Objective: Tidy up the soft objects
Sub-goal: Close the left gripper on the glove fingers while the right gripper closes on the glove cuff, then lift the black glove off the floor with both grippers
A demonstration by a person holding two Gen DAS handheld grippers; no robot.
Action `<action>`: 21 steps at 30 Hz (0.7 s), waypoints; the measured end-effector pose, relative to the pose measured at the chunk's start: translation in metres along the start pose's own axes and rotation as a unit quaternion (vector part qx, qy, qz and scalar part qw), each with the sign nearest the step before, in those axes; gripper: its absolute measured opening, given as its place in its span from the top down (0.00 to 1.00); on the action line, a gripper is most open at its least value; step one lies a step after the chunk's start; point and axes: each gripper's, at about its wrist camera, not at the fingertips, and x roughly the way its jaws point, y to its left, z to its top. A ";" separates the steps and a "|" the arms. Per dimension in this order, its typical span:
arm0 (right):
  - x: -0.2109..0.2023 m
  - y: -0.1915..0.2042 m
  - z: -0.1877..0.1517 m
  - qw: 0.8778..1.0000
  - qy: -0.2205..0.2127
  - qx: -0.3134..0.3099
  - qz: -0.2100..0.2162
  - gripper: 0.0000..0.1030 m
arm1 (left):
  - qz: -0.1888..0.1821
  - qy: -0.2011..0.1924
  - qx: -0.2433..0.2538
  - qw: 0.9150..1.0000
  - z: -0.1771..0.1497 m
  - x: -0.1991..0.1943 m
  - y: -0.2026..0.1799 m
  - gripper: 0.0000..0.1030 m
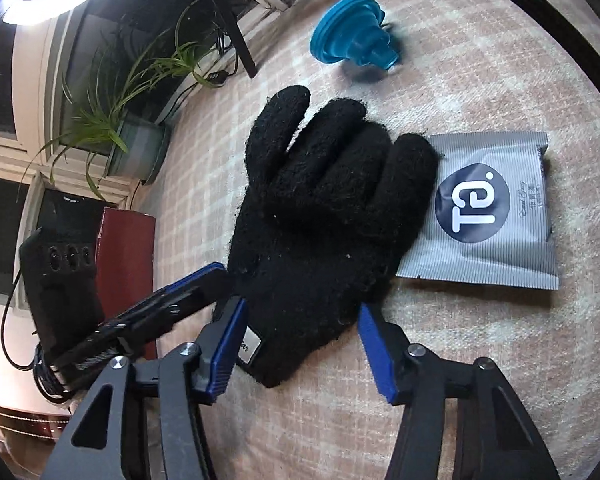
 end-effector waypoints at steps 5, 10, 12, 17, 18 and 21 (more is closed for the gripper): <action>0.002 -0.002 0.004 1.000 -0.001 0.006 0.000 0.60 | 0.005 0.011 0.023 1.000 0.005 0.010 -0.006 0.66; 0.008 0.004 0.007 1.000 0.001 -0.001 -0.003 0.62 | -0.002 0.022 0.033 0.999 0.003 0.014 -0.009 0.81; 0.009 0.004 0.009 1.000 0.002 0.000 -0.004 0.65 | -0.012 0.023 0.024 0.999 0.003 0.016 -0.009 0.82; 0.011 0.009 0.006 1.000 0.012 -0.009 -0.002 0.78 | -0.035 0.023 0.030 0.999 -0.004 0.013 -0.020 0.86; 0.011 0.011 0.005 1.000 0.012 -0.014 -0.004 0.79 | -0.034 0.019 0.036 0.999 -0.006 0.012 -0.024 0.86; 0.012 0.010 0.004 1.000 0.014 -0.012 -0.003 0.80 | -0.036 0.013 0.039 0.998 -0.011 0.010 -0.028 0.86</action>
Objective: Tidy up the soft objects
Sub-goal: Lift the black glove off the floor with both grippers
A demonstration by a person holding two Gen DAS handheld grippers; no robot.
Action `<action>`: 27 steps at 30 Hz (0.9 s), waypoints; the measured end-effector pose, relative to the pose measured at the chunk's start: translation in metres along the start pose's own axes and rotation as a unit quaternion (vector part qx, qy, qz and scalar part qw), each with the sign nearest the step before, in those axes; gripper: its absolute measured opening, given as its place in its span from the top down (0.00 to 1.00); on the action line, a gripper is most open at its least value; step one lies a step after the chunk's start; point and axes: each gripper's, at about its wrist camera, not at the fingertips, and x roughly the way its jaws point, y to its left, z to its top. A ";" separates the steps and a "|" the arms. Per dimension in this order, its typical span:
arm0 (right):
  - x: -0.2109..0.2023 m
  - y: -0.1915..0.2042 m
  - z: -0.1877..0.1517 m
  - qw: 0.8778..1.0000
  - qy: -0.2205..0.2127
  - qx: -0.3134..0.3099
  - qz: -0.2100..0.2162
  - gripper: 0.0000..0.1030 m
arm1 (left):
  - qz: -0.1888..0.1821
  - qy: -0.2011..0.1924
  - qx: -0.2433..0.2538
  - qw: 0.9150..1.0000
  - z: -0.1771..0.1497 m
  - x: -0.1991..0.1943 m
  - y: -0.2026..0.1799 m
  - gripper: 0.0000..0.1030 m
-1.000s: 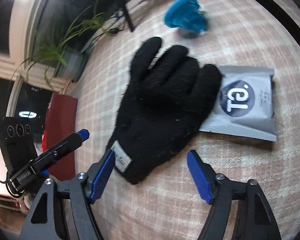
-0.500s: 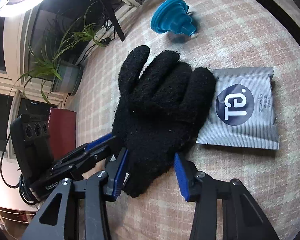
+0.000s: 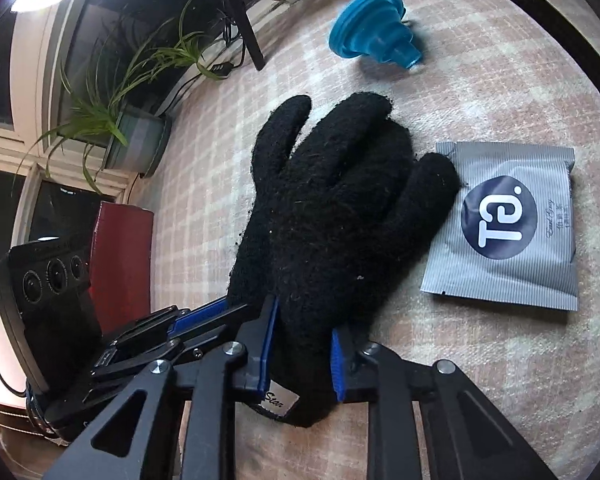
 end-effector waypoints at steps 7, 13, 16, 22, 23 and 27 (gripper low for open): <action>-0.009 0.007 -0.005 1.000 -0.005 -0.004 0.013 0.83 | -0.008 -0.006 0.001 1.000 -0.008 -0.007 -0.001 0.86; -0.026 0.032 -0.006 0.999 -0.013 -0.032 0.030 0.85 | -0.025 -0.032 -0.007 0.999 -0.015 -0.035 -0.001 0.86; -0.035 0.052 -0.004 0.998 -0.019 -0.054 0.041 0.85 | -0.030 -0.054 -0.012 0.998 -0.016 -0.056 -0.001 0.86; -0.044 0.112 0.000 0.990 -0.019 -0.118 0.068 0.85 | -0.027 -0.113 -0.021 0.993 -0.024 -0.111 0.005 0.86; -0.044 0.125 0.001 0.988 -0.018 -0.132 0.074 0.85 | -0.025 -0.123 -0.025 0.992 -0.026 -0.121 0.008 0.86; -0.035 0.172 0.000 0.980 -0.007 -0.179 0.090 0.85 | -0.011 -0.169 -0.045 0.985 -0.036 -0.166 0.024 0.86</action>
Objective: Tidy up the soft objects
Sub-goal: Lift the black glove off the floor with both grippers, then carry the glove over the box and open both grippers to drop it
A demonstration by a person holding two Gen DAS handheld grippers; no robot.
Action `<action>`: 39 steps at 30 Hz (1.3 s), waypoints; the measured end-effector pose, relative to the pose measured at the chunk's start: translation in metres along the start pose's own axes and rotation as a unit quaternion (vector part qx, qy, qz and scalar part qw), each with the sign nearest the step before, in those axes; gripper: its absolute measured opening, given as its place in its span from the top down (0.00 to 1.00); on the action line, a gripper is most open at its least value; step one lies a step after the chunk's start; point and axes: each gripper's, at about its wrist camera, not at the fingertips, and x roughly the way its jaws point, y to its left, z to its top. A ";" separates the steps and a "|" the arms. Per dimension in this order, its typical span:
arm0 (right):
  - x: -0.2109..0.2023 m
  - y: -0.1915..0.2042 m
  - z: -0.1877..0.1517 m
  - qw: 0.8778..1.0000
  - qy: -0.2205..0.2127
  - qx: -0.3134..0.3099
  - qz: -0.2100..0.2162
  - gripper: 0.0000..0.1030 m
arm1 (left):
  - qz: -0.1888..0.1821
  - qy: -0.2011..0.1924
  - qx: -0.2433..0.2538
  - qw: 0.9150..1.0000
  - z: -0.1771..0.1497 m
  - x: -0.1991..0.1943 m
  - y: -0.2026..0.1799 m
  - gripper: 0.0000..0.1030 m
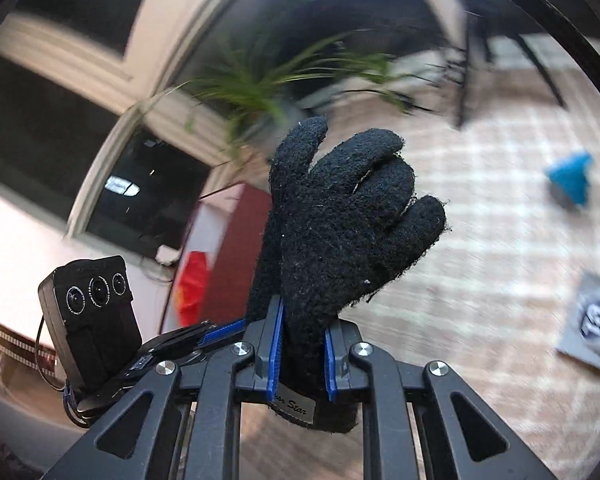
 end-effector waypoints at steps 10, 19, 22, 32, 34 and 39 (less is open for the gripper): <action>0.062 0.099 0.034 0.994 0.036 -0.096 0.038 0.85 | 0.052 -0.091 -0.035 0.994 0.001 -0.091 0.036 0.86; 0.141 0.156 0.057 0.983 0.091 -0.149 0.057 0.85 | 0.121 -0.137 -0.078 0.980 0.009 -0.138 0.089 0.86; 0.166 0.169 0.059 0.979 0.104 -0.167 0.047 0.85 | 0.142 -0.138 -0.100 0.975 0.008 -0.145 0.109 0.86; 0.209 0.190 0.064 0.972 0.107 -0.210 0.009 0.75 | 0.198 -0.143 -0.125 0.962 0.003 -0.156 0.132 0.84; 0.209 0.191 0.064 0.971 0.101 -0.216 0.001 0.60 | 0.205 -0.144 -0.129 0.960 0.002 -0.157 0.134 0.81; 0.207 0.192 0.068 0.969 0.086 -0.229 -0.015 0.49 | 0.221 -0.149 -0.138 0.954 0.003 -0.155 0.144 0.62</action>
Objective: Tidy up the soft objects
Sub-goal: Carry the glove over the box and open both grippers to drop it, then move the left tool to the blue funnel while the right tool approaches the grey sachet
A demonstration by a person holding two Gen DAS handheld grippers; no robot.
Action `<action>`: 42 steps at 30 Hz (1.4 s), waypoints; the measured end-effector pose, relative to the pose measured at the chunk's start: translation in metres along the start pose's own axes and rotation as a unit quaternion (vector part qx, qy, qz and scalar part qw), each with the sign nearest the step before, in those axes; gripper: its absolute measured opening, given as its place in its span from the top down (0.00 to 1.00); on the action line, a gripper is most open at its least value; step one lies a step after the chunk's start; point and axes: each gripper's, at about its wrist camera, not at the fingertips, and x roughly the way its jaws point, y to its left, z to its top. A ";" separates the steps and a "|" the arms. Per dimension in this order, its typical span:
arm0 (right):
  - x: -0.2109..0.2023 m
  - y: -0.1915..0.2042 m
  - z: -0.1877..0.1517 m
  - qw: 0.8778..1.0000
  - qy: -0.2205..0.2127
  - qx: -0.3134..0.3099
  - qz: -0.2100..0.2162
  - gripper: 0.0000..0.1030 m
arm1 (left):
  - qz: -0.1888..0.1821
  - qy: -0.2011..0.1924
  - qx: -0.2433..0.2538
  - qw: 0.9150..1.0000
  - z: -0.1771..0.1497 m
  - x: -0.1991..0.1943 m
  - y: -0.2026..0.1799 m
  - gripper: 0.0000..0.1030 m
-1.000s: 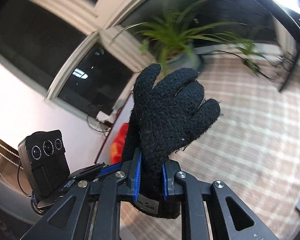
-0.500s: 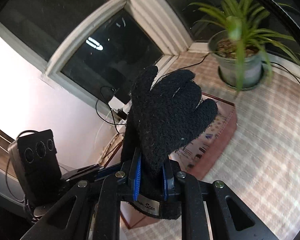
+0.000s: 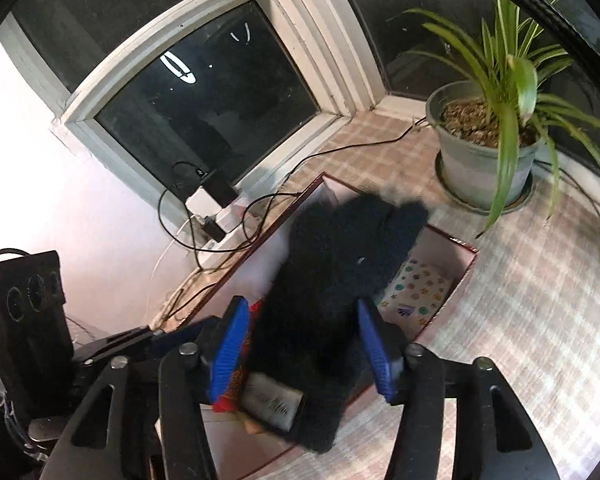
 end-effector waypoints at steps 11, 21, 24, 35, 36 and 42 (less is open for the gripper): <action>-0.038 -0.006 -0.029 0.999 -0.030 0.007 -0.012 0.46 | 0.005 -0.023 0.007 1.000 -0.005 -0.017 -0.007 0.59; -0.106 -0.034 -0.107 0.996 -0.071 0.040 -0.038 0.45 | -0.010 -0.015 0.059 0.998 -0.037 -0.035 -0.053 0.59; -0.129 -0.051 -0.135 0.994 -0.080 0.059 -0.047 0.45 | -0.015 -0.010 0.072 0.997 -0.048 -0.037 -0.068 0.59; -0.223 -0.141 -0.241 0.978 -0.096 0.134 -0.124 0.45 | -0.053 0.017 0.133 0.990 -0.091 -0.017 -0.148 0.51; -0.231 -0.150 -0.254 0.976 -0.099 0.145 -0.132 0.45 | -0.058 0.021 0.143 0.988 -0.096 -0.013 -0.157 0.50; -0.264 -0.203 -0.312 0.955 -0.108 0.206 -0.183 0.45 | -0.076 0.044 0.220 0.972 -0.119 0.022 -0.216 0.47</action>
